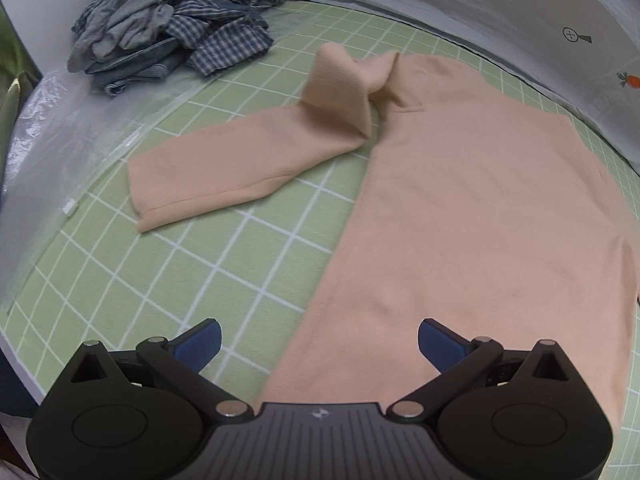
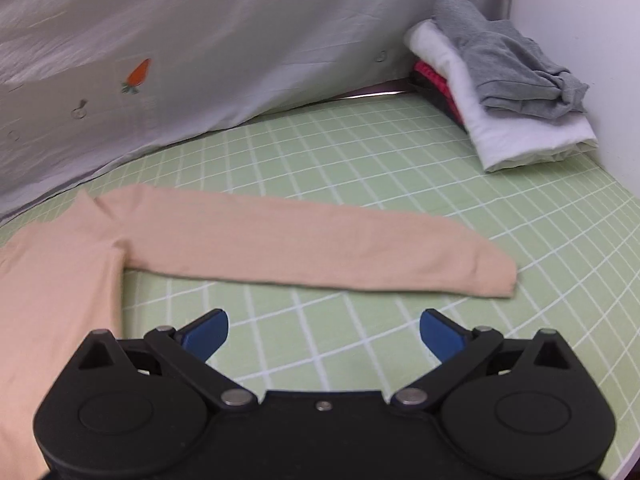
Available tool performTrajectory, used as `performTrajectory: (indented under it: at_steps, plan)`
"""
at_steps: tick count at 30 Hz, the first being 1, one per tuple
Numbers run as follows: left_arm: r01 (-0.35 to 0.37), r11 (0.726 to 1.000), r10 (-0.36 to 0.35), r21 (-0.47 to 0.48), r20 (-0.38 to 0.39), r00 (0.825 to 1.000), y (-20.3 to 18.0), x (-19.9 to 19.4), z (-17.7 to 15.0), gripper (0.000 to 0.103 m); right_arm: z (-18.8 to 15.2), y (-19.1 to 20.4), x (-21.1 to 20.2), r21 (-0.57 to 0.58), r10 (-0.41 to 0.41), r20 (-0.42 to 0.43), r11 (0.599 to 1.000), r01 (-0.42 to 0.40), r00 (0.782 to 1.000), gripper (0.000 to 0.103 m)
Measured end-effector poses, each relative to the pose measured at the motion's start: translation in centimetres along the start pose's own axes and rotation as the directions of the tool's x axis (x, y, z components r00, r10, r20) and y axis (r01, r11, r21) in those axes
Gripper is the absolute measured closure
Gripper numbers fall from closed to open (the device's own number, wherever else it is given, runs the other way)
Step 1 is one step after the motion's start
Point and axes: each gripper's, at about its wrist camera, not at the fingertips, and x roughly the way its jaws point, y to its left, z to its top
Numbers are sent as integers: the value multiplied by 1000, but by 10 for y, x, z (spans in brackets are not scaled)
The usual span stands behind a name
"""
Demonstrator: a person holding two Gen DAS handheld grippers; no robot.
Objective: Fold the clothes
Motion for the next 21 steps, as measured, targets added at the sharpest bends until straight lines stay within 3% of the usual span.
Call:
performTrajectory:
  at_steps: [5, 11, 15, 21]
  plan:
    - [-25, 998, 25, -54, 7, 1000, 60, -6, -2, 0, -39, 64, -22, -110, 51, -65, 992, -58, 997, 0]
    - [-26, 998, 27, -49, 19, 999, 119, 10, 22, 7, -81, 127, -34, -173, 61, -141, 981, -85, 988, 0]
    - [14, 1000, -14, -9, 22, 1000, 143, 24, 42, 13, -100, 156, -30, -137, 43, -172, 988, -67, 984, 0]
    - [97, 995, -98, 31, 17, 995, 162, 47, 74, 23, -120, 176, -26, -22, -47, -184, 999, 44, 982, 0]
